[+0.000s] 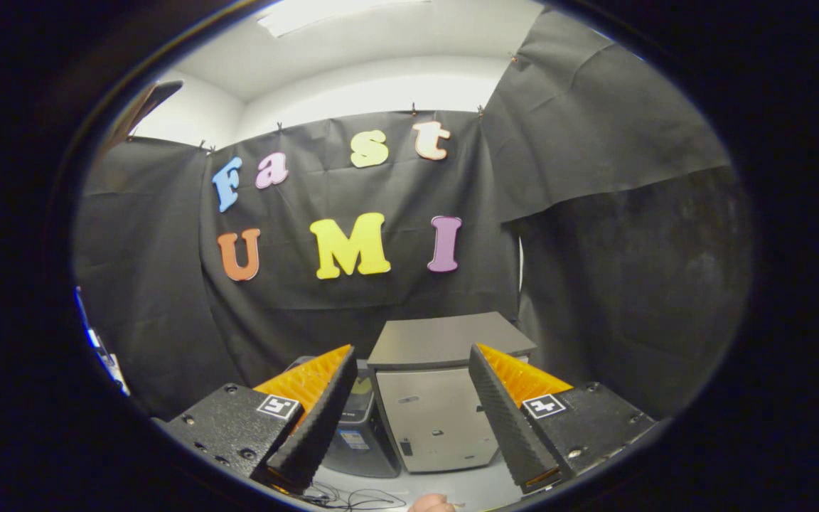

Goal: Put the clothes into the washing machine and then close the washing machine lid.

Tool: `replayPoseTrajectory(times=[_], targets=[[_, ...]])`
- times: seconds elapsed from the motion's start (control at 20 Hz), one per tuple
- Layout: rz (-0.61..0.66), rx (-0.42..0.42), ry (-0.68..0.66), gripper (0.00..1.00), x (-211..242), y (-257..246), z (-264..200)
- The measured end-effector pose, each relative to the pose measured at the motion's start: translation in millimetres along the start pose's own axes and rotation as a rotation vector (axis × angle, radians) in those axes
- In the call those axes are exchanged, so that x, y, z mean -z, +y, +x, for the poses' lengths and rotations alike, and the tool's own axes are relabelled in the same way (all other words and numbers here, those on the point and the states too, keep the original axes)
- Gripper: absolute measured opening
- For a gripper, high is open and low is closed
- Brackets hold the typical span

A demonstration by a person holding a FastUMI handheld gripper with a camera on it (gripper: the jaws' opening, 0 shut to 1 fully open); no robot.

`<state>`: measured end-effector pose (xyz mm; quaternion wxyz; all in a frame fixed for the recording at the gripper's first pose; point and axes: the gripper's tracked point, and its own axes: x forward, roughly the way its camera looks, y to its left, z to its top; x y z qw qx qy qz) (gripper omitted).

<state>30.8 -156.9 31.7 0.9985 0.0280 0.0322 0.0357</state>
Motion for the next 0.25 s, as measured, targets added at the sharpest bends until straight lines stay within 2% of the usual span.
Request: replayPoseTrajectory(times=[0.25], targets=[[0.017, -0.022, 0.012, 0.99, 1.8, 2.4, 0.9]])
